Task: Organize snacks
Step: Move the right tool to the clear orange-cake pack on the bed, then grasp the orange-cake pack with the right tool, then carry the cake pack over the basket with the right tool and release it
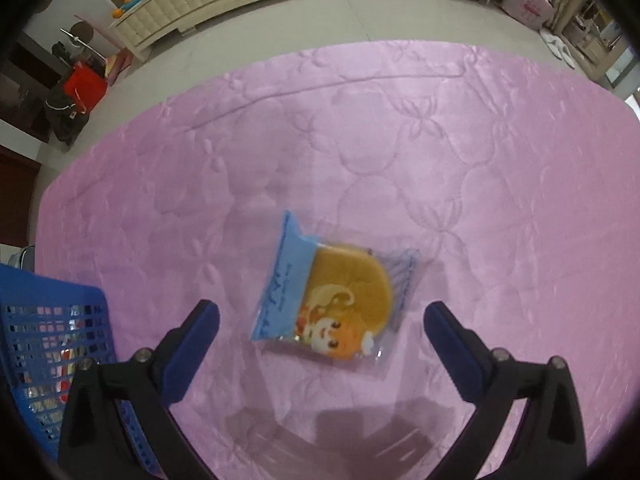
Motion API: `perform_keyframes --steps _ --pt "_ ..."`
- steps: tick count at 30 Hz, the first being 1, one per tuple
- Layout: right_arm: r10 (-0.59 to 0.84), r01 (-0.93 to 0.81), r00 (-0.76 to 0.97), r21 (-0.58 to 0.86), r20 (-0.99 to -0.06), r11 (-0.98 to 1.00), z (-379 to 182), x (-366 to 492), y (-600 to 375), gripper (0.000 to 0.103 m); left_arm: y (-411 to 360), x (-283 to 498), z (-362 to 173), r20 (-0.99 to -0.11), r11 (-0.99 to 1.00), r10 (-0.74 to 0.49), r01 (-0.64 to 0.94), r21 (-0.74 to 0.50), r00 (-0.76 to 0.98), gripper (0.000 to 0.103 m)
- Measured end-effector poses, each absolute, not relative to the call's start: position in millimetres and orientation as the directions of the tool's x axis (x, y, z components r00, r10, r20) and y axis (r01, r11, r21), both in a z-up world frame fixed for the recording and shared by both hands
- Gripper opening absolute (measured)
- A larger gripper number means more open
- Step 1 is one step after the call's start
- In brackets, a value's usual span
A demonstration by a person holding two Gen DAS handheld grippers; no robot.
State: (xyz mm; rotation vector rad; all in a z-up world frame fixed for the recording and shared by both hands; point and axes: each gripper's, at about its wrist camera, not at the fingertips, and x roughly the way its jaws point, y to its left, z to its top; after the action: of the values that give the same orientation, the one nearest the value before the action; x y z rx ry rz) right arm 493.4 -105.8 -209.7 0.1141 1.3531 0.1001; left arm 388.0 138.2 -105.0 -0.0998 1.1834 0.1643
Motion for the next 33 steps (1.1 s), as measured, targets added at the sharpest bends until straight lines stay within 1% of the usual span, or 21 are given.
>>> perform_keyframes --steps 3,4,5,6,7,8,13,15,17,20,26,33 --pt "0.128 -0.004 0.210 0.130 -0.969 0.992 -214.4 493.0 -107.6 0.090 141.6 391.6 -109.7 -0.928 0.981 0.082 -0.193 0.011 0.363 0.103" --pt "0.109 -0.012 0.230 0.109 -0.967 0.994 -210.3 491.9 -106.7 0.077 142.7 391.7 -110.9 -0.928 0.980 0.078 -0.197 0.005 0.365 0.103" --pt "0.084 -0.024 0.246 0.080 -0.966 0.996 -207.4 490.4 -105.5 0.071 143.8 391.1 -111.7 -0.928 0.980 0.070 -0.200 -0.005 0.365 0.103" --pt "0.083 -0.032 0.258 0.077 -0.962 0.997 -205.0 489.3 -105.5 0.069 145.0 390.8 -112.9 -0.928 0.979 0.066 -0.201 -0.010 0.366 0.103" --pt "0.082 -0.036 0.261 0.076 -0.962 0.996 -203.3 487.7 -106.4 0.064 145.3 388.7 -112.0 -0.927 0.979 0.064 -0.203 -0.013 0.369 0.103" --pt "0.081 -0.042 0.267 0.073 -0.960 0.996 -200.7 484.7 -107.3 0.062 145.2 386.7 -111.4 -0.927 0.979 0.063 -0.202 -0.015 0.371 0.103" --pt "0.138 -0.059 0.248 0.128 -0.959 0.990 -188.1 455.3 -113.6 0.061 141.5 363.7 -94.0 -0.909 0.983 0.032 -0.175 -0.046 0.415 0.103" --pt "0.150 -0.078 0.272 0.134 -0.951 0.988 -174.5 435.3 -116.9 0.061 141.1 352.6 -85.7 -0.900 0.984 0.002 -0.162 -0.076 0.436 0.103" --pt "0.192 -0.091 0.278 0.173 -0.941 0.981 -159.6 414.3 -119.1 0.061 141.9 338.6 -76.4 -0.889 0.984 -0.011 -0.156 -0.092 0.458 0.103" --pt "0.242 -0.115 0.288 0.218 -0.927 0.969 -139.9 387.0 -119.8 0.061 143.7 321.5 -63.4 -0.879 0.983 -0.011 -0.154 -0.096 0.477 0.103" --pt "0.312 -0.202 0.339 0.256 -0.888 0.945 -91.1 340.1 -105.3 0.061 144.4 282.6 -31.7 -0.845 0.986 0.001 -0.141 -0.088 0.535 0.103" --pt "0.378 -0.319 0.380 0.264 -0.844 0.910 -46.3 300.6 -78.6 0.061 152.1 250.8 -4.4 -0.810 0.988 0.005 -0.129 -0.087 0.587 0.103"
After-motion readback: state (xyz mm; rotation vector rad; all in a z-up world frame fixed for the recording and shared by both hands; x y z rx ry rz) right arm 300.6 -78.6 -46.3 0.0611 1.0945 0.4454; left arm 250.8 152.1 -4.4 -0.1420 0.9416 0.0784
